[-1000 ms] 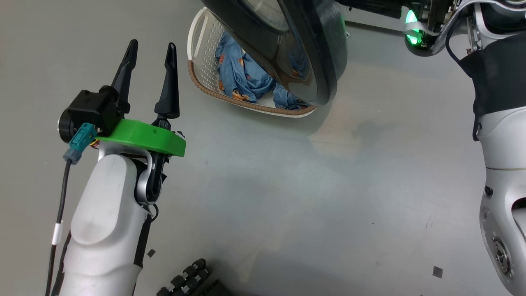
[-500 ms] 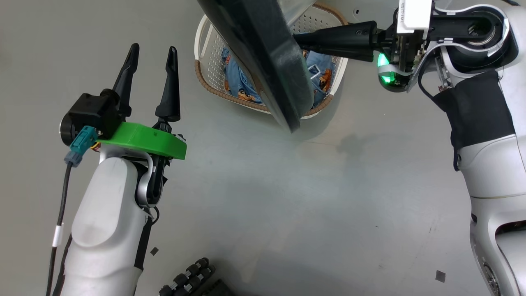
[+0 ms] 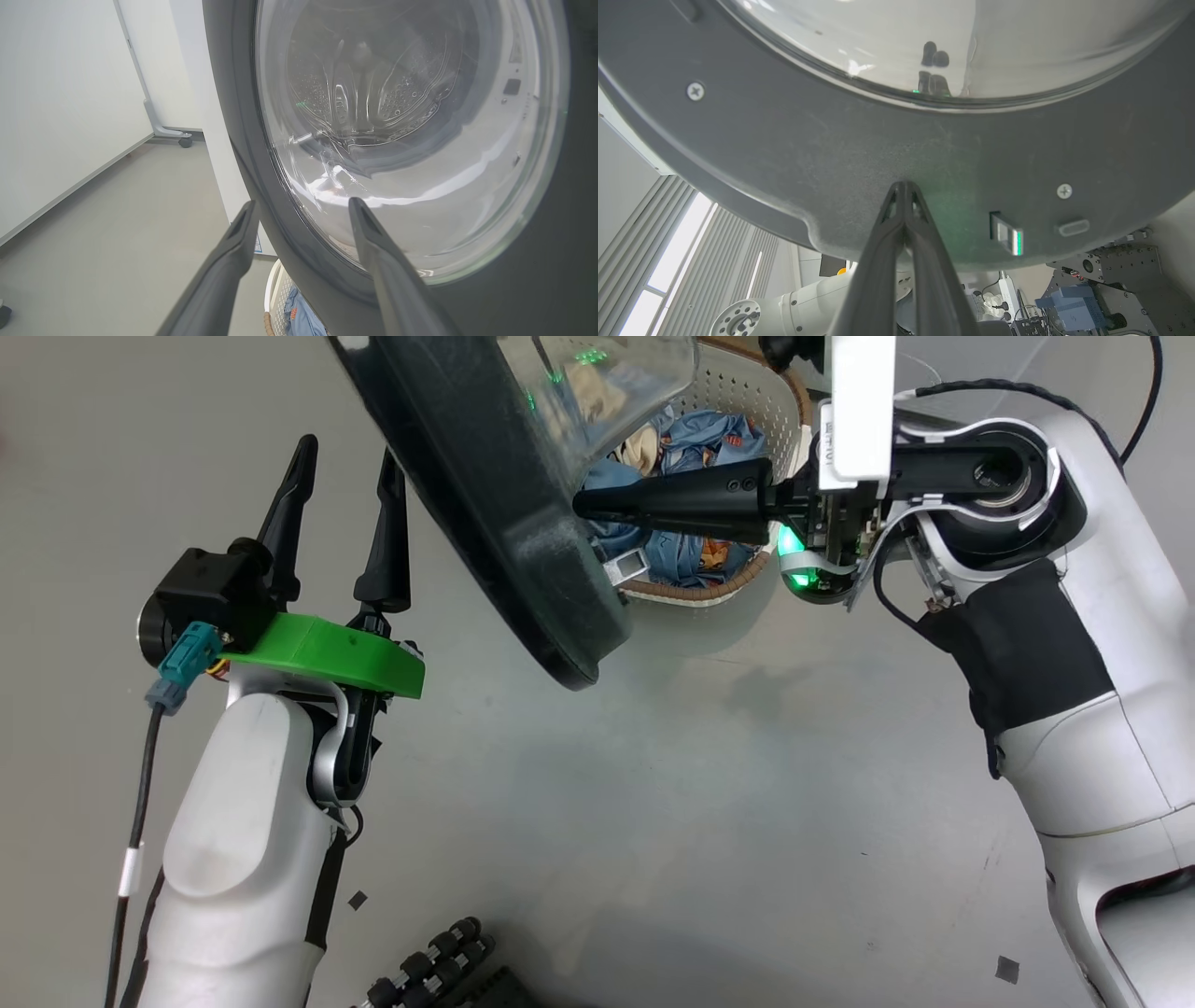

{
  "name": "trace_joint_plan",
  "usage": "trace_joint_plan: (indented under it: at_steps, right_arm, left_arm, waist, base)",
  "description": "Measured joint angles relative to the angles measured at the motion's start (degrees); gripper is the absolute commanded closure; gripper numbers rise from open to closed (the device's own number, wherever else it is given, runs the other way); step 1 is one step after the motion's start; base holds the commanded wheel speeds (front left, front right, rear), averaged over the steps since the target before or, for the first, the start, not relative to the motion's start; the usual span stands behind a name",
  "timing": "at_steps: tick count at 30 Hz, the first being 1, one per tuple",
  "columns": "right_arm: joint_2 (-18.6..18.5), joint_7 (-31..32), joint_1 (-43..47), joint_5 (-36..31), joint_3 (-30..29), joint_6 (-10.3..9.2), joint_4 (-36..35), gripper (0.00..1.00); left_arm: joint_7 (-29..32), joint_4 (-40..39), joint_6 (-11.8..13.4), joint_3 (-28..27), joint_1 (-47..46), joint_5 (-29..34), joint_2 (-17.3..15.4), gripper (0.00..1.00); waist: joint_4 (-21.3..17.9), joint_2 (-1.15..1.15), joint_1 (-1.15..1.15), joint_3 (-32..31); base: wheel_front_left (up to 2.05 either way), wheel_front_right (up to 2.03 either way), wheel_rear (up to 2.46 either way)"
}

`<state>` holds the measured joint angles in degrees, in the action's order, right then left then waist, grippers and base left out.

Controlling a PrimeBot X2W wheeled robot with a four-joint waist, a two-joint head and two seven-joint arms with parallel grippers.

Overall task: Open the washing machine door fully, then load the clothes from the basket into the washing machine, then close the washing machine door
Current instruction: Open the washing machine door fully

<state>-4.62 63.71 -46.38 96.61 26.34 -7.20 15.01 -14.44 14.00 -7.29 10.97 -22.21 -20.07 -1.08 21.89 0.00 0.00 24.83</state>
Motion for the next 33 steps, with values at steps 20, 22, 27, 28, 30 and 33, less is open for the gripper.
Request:
trace_joint_plan:
  at_steps: [20,22,27,28,30,33]
  right_arm:
    - [0.03,-7.84,1.18,5.0,6.35,-0.01,-1.64,1.0]
    - [0.07,-8.67,1.3,5.32,6.15,0.0,-1.46,1.0]
    - [0.12,-10.42,2.49,5.84,5.01,0.08,-0.77,1.0]
    - [0.12,-10.42,2.49,5.84,5.01,0.08,-0.77,1.0]
    - [0.13,-11.04,2.91,6.15,4.78,0.33,-0.43,1.0]
    - [0.26,-12.1,3.69,6.25,4.0,0.82,0.12,1.0]
  left_arm:
    - [0.0,0.18,0.0,-1.87,0.02,-0.36,-0.01,0.0]
    - [0.0,0.34,0.0,-2.24,0.07,0.03,0.0,0.0]
    - [-0.01,0.46,0.0,-3.55,0.38,1.13,-0.01,0.0]
    - [-0.01,0.46,0.0,-3.55,0.38,1.13,-0.01,0.0]
    - [0.0,0.6,0.0,-3.86,1.05,1.4,-0.08,0.0]
    - [0.0,1.01,0.0,-4.35,1.96,1.43,-0.37,0.0]
  waist:
    - [-0.36,0.0,0.0,-0.62]
    - [-0.71,0.0,0.0,-1.07]
    - [-1.72,0.0,0.0,-2.43]
    - [-1.72,0.0,0.0,-2.43]
    - [-2.21,0.0,0.0,-3.06]
    - [-3.01,0.0,0.0,-4.07]
  base:
    - [0.0,0.0,0.0]
    - [0.0,0.0,0.0]
    - [0.0,0.0,0.0]
    - [0.0,0.0,0.0]
    - [0.0,0.0,0.0]
    - [0.0,0.0,0.0]
